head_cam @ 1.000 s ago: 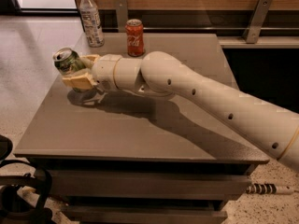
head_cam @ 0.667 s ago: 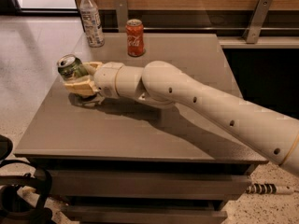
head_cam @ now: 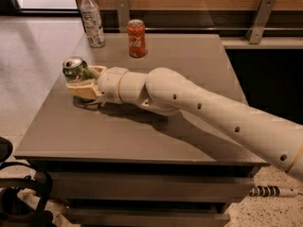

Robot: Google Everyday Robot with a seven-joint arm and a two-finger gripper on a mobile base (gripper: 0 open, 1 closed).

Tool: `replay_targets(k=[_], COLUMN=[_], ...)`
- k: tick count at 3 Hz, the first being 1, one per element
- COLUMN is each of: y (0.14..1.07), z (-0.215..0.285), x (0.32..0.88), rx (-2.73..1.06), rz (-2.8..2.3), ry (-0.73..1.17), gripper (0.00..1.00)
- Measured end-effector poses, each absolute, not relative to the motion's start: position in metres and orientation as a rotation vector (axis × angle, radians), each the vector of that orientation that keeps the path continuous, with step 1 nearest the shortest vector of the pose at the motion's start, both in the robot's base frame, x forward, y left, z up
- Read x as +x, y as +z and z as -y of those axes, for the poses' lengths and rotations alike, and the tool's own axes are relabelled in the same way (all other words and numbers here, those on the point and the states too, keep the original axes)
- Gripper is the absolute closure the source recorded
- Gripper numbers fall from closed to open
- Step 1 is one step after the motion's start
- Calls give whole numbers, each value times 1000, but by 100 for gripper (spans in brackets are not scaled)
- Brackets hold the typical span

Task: Place green can upright

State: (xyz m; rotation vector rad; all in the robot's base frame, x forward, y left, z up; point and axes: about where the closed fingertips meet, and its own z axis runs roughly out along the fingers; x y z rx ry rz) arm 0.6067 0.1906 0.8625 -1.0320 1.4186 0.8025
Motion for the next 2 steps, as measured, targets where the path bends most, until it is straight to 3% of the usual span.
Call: replay_targets(k=[2], y=[863], z=[-191], x=[607], rx=[-1032], rz=[-1418], ry=[803], gripper=[52])
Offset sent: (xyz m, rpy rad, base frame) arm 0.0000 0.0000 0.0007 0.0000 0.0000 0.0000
